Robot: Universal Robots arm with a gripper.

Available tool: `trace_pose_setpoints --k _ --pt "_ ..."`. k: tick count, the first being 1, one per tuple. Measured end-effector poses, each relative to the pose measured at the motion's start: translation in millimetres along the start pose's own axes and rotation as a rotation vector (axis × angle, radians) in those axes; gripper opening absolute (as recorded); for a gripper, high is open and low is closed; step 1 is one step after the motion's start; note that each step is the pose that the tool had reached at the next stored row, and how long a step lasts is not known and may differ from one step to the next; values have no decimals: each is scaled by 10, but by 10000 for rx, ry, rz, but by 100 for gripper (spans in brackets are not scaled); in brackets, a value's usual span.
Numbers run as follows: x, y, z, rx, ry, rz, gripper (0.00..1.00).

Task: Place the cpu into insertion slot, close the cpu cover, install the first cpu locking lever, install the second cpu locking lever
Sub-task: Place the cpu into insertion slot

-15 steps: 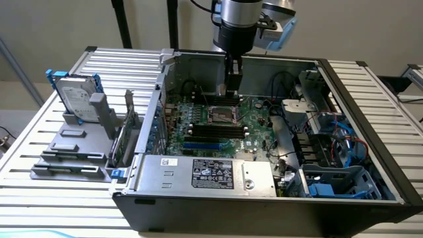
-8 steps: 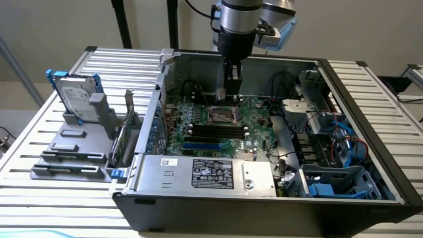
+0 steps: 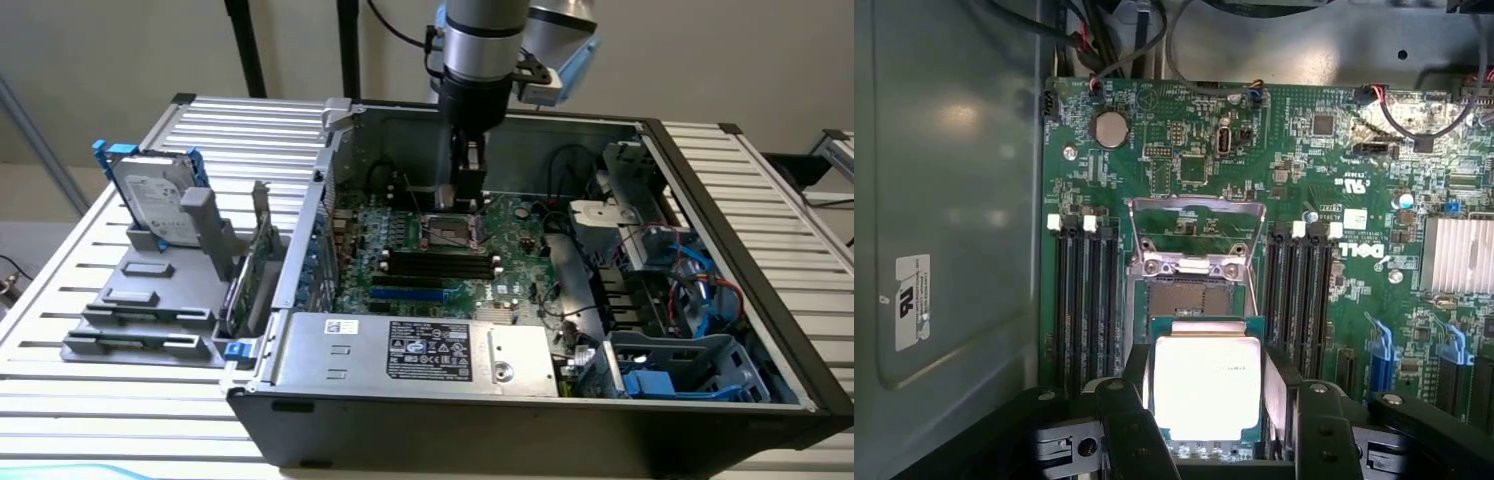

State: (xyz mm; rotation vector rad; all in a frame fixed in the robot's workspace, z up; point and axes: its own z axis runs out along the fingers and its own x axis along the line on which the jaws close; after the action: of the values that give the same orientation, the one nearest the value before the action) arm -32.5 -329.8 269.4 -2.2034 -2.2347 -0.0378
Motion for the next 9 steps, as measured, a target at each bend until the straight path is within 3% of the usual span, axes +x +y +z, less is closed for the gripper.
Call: trace_pose_setpoints --k 9 --pt "39 -2 165 0 -1 0 54"
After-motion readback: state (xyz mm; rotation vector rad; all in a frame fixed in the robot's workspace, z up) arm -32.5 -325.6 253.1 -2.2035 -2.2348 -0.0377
